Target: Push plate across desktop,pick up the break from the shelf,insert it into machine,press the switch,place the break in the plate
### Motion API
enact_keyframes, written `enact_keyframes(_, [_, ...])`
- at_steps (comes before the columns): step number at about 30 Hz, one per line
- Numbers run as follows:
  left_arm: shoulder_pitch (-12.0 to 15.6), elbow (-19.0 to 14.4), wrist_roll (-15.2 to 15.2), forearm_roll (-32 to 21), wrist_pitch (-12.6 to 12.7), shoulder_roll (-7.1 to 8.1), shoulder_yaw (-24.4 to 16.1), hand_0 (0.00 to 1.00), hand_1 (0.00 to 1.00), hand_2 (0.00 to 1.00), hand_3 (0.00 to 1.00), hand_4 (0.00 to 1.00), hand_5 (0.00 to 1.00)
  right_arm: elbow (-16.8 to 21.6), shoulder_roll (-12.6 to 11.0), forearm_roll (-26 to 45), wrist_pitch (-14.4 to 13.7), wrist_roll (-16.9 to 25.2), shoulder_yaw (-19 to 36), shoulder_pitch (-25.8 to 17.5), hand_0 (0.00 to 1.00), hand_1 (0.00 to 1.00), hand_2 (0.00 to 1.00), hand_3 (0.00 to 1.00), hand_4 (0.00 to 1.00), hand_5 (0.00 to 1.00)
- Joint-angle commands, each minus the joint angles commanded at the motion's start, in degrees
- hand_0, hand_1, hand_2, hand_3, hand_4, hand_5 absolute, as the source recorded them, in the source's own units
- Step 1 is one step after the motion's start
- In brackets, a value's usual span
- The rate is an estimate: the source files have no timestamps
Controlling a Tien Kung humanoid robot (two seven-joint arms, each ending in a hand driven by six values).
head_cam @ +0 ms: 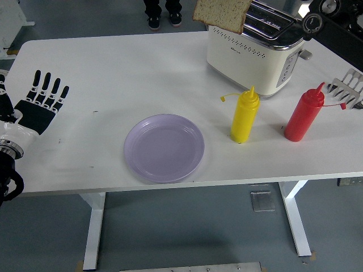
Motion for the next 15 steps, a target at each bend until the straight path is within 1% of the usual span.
enact_keyframes(3, [0.0, 0.1, 0.0, 0.0, 0.0, 0.00, 0.0, 0.798, 0.744, 0.698, 0.693, 0.811, 0.998, 3.4, -0.4, 4.3, 2.1, -2.0, -0.6, 0.1, 0.342, 0.422, 0.382, 0.396, 0.187, 0.002])
enact_keyframes(6, [0.0, 0.1, 0.0, 0.0, 0.0, -0.01, 0.1, 0.798, 0.744, 0.698, 0.693, 0.811, 0.998, 5.8, -0.3, 8.8, 3.6, -4.0, -1.4, 0.2, 0.338, 0.414, 0.382, 0.396, 0.190, 0.002])
enact_keyframes(9, [-0.1, 0.1, 0.0, 0.1, 0.0, -0.02, 0.1, 0.798, 0.744, 0.698, 0.693, 0.811, 0.998, 7.2, 0.0, 13.5, 4.5, -5.6, -2.2, 0.1, 0.338, 0.414, 0.382, 0.396, 0.190, 0.002])
enact_keyframes(15, [0.0, 0.2, 0.0, 0.1, 0.0, -0.03, 0.1, 0.799, 0.744, 0.698, 0.694, 0.810, 0.998, 8.3, 1.2, 21.2, 5.0, -7.1, -4.3, -0.2, 0.332, 0.409, 0.382, 0.397, 0.190, 0.002])
